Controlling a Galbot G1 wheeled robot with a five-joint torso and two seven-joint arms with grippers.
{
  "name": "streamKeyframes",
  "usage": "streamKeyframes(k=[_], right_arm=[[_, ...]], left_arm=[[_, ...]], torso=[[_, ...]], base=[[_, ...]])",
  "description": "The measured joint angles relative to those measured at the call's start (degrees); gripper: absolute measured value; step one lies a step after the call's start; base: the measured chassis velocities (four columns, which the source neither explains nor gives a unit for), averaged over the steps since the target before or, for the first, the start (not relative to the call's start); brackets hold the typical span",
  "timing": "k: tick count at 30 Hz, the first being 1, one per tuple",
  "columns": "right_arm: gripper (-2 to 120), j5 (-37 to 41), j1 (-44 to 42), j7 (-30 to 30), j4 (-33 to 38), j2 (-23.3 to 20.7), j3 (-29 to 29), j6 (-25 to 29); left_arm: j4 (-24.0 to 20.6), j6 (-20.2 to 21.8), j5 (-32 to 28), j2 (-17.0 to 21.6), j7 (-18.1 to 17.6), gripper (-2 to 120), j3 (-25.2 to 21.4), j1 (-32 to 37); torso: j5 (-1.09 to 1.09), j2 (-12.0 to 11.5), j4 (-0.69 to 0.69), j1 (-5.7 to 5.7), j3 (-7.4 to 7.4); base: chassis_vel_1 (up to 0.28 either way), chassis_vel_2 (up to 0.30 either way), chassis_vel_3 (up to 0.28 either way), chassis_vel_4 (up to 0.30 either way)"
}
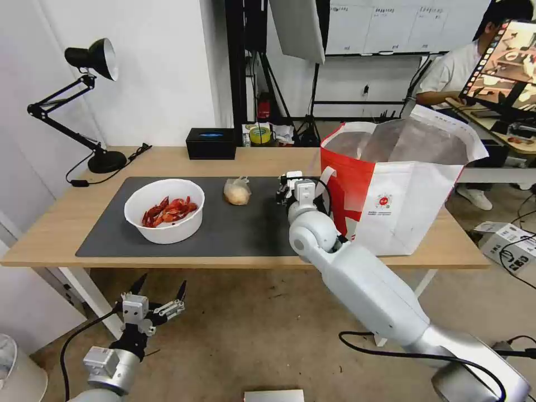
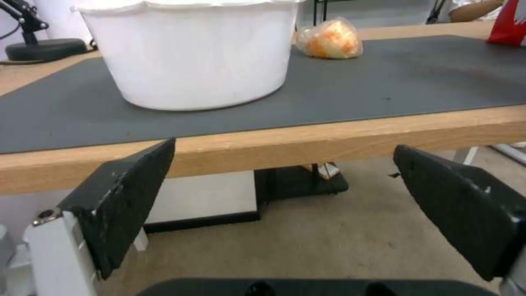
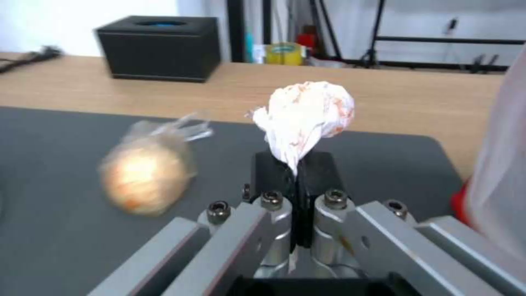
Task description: Pick up the trash from the table and place it into the takeout bag.
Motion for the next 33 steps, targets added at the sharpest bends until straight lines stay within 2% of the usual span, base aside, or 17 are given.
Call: streamKeyframes(k=[7, 11, 14, 15, 18, 22, 27, 33], right_arm=[[0, -0.7, -4.2, -0.1, 6.0, -1.3, 0.2, 1.1], [0, -5.7, -7.7, -3.7, 9.3, -2.7, 1.0, 5.4], [0, -12.1, -10.3, -8.6, 10.0, -3.7, 2.3, 11.5], [0, -12.1, -10.3, -8.6, 10.0, -3.7, 2.3, 11.5], [0, -17.7, -12.1, -11.8, 11.2, -4.4, 5.2, 18.7], [0, -19.7, -11.7, -12.0, 13.2, -5.8, 9.1, 22.3], [0, -18.9, -9.4, -11.2, 14.1, -7.7, 12.3, 22.7], [0, -13.1, -5.8, -7.3, 14.2, -10.8, 14.5, 18.9]], left_arm=[[-0.3, 0.0, 0.1, -0.2, -0.1, 100, -0.3, 0.5], [-0.8, 0.0, 0.3, -0.4, -0.1, 100, -0.6, 1.1], [-0.9, 0.0, 0.7, -0.8, -0.1, 100, -0.6, 1.3], [-0.9, 0.0, 0.7, -0.8, -0.1, 100, -0.6, 1.3], [-1.0, -0.1, 1.4, -1.5, -0.1, 100, -0.2, 1.4], [-1.3, -0.1, 2.1, -2.2, -0.1, 100, 0.1, 1.7], [-1.9, -0.1, 2.2, -2.3, -0.1, 100, -0.1, 2.0], [-2.4, -0.1, 2.3, -2.8, -0.2, 100, -0.1, 2.4]], torso=[[0.0, 0.0, 0.01, 0.0, 0.0], [0.0, 0.0, 0.0, 0.0, 0.0], [0.0, 0.0, 0.0, 0.0, 0.0], [0.0, 0.0, 0.0, 0.0, 0.0], [0.0, 0.0, 0.0, 0.0, 0.0], [0.0, 0.0, 0.0, 0.0, 0.0], [0.0, 0.0, 0.0, 0.0, 0.0], [0.0, 0.0, 0.0, 0.0, 0.0]], base=[[0.0, 0.0, 0.0, 0.0], [0.0, 0.0, 0.0, 0.0], [0.0, 0.0, 0.0, 0.0], [0.0, 0.0, 0.0, 0.0], [0.0, 0.0, 0.0, 0.0], [0.0, 0.0, 0.0, 0.0], [0.0, 0.0, 0.0, 0.0], [0.0, 0.0, 0.0, 0.0]])
